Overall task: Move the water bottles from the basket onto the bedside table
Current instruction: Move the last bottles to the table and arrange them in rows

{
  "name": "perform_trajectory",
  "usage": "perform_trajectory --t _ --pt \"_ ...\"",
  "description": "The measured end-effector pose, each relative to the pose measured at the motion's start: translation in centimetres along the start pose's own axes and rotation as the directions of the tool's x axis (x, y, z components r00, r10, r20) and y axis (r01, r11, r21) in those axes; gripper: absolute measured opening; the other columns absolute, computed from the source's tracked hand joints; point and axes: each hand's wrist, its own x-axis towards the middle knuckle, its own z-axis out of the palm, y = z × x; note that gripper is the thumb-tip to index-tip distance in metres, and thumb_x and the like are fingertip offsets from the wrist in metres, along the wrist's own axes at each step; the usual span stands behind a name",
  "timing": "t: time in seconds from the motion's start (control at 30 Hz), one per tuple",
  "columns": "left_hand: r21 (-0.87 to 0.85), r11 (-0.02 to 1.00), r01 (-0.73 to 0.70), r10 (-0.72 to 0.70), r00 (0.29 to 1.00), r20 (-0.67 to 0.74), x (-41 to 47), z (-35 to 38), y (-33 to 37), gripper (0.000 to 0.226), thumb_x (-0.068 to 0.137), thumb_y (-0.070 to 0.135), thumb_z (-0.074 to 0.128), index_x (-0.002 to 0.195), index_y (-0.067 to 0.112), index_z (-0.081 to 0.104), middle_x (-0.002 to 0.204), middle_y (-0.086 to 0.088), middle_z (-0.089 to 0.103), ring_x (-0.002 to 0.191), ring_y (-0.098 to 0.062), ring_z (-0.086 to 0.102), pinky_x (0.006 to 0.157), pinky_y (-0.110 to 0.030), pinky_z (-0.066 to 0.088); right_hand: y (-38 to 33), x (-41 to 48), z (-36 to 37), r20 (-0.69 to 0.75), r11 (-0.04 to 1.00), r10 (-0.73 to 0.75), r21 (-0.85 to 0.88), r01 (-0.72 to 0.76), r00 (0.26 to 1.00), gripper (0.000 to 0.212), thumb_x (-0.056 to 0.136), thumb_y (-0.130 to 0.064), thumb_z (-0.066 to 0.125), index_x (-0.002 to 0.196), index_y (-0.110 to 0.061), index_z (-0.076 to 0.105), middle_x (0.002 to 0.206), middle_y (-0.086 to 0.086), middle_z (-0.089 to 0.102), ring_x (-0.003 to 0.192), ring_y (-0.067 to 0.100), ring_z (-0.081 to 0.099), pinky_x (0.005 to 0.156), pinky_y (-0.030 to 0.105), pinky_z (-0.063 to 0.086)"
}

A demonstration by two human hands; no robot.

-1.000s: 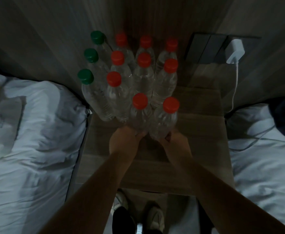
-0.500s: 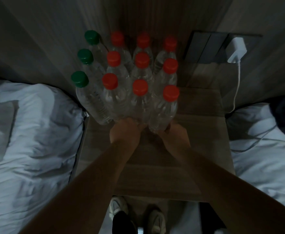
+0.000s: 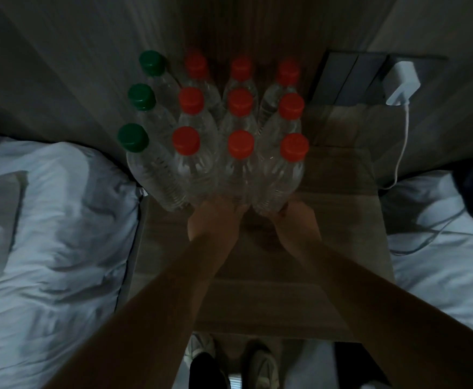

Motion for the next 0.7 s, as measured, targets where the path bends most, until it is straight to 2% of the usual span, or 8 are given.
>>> perform_trajectory --t 0.07,0.17,0.23,0.33,0.47,0.57,0.63,0.7 --pt "-0.122 0.992 0.02 -0.012 0.998 0.062 -0.3 0.3 -1.6 0.057 0.078 0.07 0.042 0.109 0.026 0.061 0.108 -0.002 0.065 0.1 -0.026 0.062 0.084 -0.042 0.052 0.0 -0.5 0.4 -0.018 0.983 0.078 0.166 -0.073 0.997 0.043 0.087 -0.041 0.061 0.123 -0.018 0.053 0.117 0.003 0.064 0.104 0.022 0.06 0.074 0.024 0.036" --pt "-0.268 0.948 0.173 -0.155 0.984 0.09 -1.4 -0.2 -5.1 0.076 0.057 0.081 0.048 0.117 0.034 0.053 0.115 0.005 0.064 0.103 -0.022 0.061 0.089 -0.041 0.051 -0.9 -2.1 1.2 -0.085 0.919 0.136 0.382 -0.093 0.987 0.069 0.074 -0.028 0.076 0.13 -0.026 0.037 0.126 -0.002 0.058 0.112 0.019 0.057 0.081 0.027 0.042" --pt "-0.391 0.893 0.225 -0.256 0.966 -0.028 -1.6 -0.7 -7.7 0.09 0.055 0.082 0.055 0.13 0.032 0.043 0.128 0.004 0.055 0.114 -0.02 0.056 0.092 -0.038 0.049 -1.6 -3.1 2.2 -0.146 0.888 0.142 0.455 -0.061 0.979 0.092 0.064 -0.023 0.082 0.138 -0.031 0.028 0.136 -0.005 0.05 0.122 0.016 0.052 0.097 0.033 0.045" --pt "-0.512 0.847 0.141 -0.269 0.946 -0.183 -1.2 -2.0 -9.0 0.108 0.051 0.081 0.063 0.138 0.024 0.034 0.14 -0.001 0.038 0.126 -0.018 0.044 0.096 -0.035 0.046 -3.5 -3.9 3.8 -0.197 0.833 0.196 0.551 -0.057 0.961 0.114 0.059 -0.023 0.086 0.147 -0.031 0.014 0.15 -0.004 0.035 0.135 0.015 0.039 0.111 0.04 0.037" --pt "-0.644 0.764 -0.018 -0.176 0.956 -0.236 -0.5 -2.9 -7.3 0.1 0.063 0.045 0.08 0.141 0.024 0.02 0.142 0.008 0.033 0.124 -0.002 0.034 0.094 -0.014 0.034 -5.5 -3.2 4.5 -0.271 0.773 0.249 0.634 -0.023 0.93 0.116 0.059 -0.02 0.088 0.147 -0.028 0.013 0.15 -0.006 0.031 0.134 0.008 0.035 0.11 0.029 0.034" --pt "-0.67 0.742 -0.02 -0.178 0.958 -0.225 0.0 -2.4 -7.0 0.105 0.06 0.054 0.073 0.143 0.017 0.021 0.14 0.01 0.035 0.124 0.002 0.032 0.079 0.01 0.026 -5.7 -2.4 4.7 -0.296 0.785 0.248 0.62 -0.012 0.923 0.116 0.058 -0.027 0.089 0.146 -0.029 0.014 0.15 -0.008 0.031 0.133 0.006 0.036 0.107 0.023 0.034" --pt "-0.677 0.736 -0.006 -0.194 0.956 -0.22 0.3 -2.2 -7.1 0.104 0.06 0.053 0.072 0.144 0.016 0.023 0.144 0.005 0.037 0.122 0.006 0.03 0.077 0.014 0.022 -5.7 -2.3 4.7 -0.309 0.798 0.228 0.602 0.004 0.923 0.115 0.058 -0.028 0.089 0.146 -0.028 0.014 0.15 -0.009 0.03 0.132 0.003 0.034 0.103 0.01 0.031" --pt "-0.694 0.72 -0.023 -0.181 0.958 -0.22 0.5 -2.2 -7.1 0.1 0.062 0.046 0.076 0.143 0.019 0.024 0.144 0.006 0.038 0.121 0.008 0.033 0.086 0.007 0.029 -5.6 -2.0 4.8 -0.306 0.796 0.221 0.605 0.01 0.926 0.114 0.06 -0.026 0.088 0.146 -0.026 0.013 0.15 -0.009 0.03 0.131 0.001 0.034 0.091 -0.007 0.025"
